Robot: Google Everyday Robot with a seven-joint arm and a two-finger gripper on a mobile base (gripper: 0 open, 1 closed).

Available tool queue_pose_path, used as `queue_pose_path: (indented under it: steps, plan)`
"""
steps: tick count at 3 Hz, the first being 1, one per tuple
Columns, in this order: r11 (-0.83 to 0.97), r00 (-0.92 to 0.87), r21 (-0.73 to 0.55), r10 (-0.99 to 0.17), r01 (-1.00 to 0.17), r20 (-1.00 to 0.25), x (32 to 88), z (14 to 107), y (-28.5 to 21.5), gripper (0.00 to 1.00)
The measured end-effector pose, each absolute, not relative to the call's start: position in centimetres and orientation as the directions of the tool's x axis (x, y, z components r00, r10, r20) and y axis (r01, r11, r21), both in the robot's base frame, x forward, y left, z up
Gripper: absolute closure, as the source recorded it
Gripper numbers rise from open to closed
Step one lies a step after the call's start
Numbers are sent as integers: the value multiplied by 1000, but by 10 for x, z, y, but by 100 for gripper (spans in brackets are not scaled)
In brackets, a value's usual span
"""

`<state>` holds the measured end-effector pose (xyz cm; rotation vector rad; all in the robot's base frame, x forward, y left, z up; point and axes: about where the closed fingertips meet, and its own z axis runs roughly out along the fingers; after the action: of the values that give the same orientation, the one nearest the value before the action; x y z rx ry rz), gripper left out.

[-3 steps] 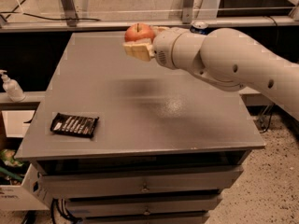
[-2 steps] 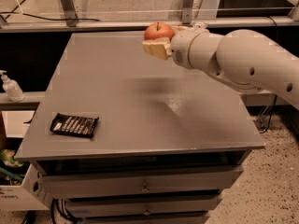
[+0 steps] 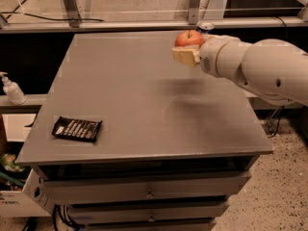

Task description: Move apple near pepsi can

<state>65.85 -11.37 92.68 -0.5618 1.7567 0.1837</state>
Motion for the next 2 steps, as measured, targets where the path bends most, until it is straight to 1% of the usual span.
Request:
queue_pose_path:
  steps: [1,2]
  plan:
    - [898,-211,-143,-248,-415,-945,659,909,-138,100]
    - [917,-242,-111,-216,-383,-946,665,891,-150,100]
